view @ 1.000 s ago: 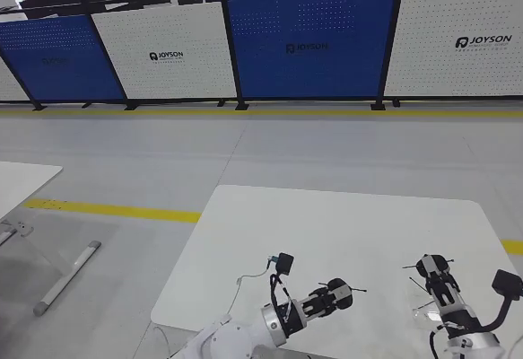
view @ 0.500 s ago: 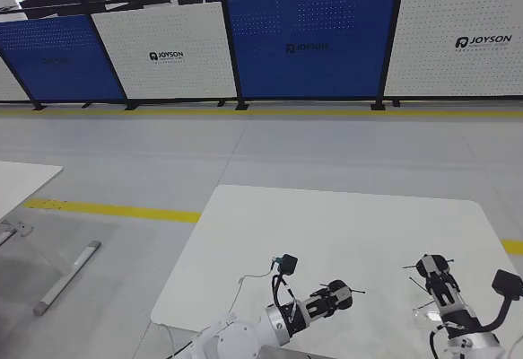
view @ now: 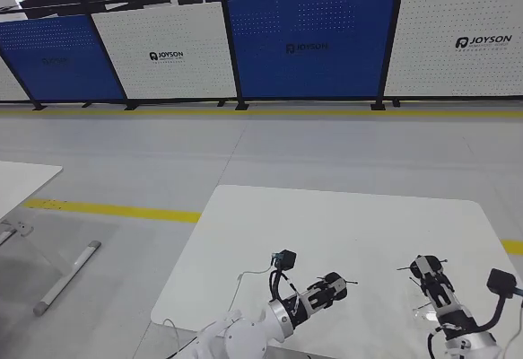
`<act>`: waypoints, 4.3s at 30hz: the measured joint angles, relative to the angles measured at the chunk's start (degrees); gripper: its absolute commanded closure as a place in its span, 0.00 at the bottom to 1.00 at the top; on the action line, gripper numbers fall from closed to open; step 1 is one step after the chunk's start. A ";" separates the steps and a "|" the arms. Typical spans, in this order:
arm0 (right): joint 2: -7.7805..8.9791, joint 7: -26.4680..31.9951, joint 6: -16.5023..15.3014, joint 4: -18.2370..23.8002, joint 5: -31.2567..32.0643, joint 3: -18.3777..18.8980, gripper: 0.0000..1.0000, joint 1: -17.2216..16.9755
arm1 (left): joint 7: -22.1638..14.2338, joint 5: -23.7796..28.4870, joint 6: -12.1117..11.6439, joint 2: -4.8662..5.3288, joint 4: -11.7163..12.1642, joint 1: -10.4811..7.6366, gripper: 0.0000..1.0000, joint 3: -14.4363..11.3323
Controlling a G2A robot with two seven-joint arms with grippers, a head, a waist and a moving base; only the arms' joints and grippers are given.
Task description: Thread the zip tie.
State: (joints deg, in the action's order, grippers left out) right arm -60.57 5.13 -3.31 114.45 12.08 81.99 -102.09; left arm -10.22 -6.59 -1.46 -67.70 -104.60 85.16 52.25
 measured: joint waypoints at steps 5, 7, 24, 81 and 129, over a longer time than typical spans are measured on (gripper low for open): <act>0.05 4.99 -2.41 -1.93 -2.53 1.34 1.00 0.23 | 0.00 -0.01 0.00 0.00 0.00 0.00 1.00 0.00; 0.22 8.32 -4.46 -2.84 -3.26 2.08 1.00 0.50 | 0.00 -0.01 0.00 0.00 0.00 0.00 1.00 0.00; 0.23 9.90 -6.45 -3.25 -1.35 2.16 1.00 0.35 | 0.00 -0.01 0.00 0.00 0.00 0.00 1.00 0.00; -2.72 -5.59 -2.52 -4.42 8.49 -10.61 1.00 2.25 | 4.72 -4.44 1.92 -0.43 0.57 -0.56 1.00 -1.33; -4.45 -13.54 -11.55 -9.02 15.55 -12.98 1.00 1.65 | 4.72 -4.44 1.92 -0.43 0.57 -0.56 1.00 -1.33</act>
State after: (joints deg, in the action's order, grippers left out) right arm -65.02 -8.42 -14.86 105.43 27.63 69.02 -100.45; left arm -5.50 -11.03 0.46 -68.13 -104.03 84.60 50.93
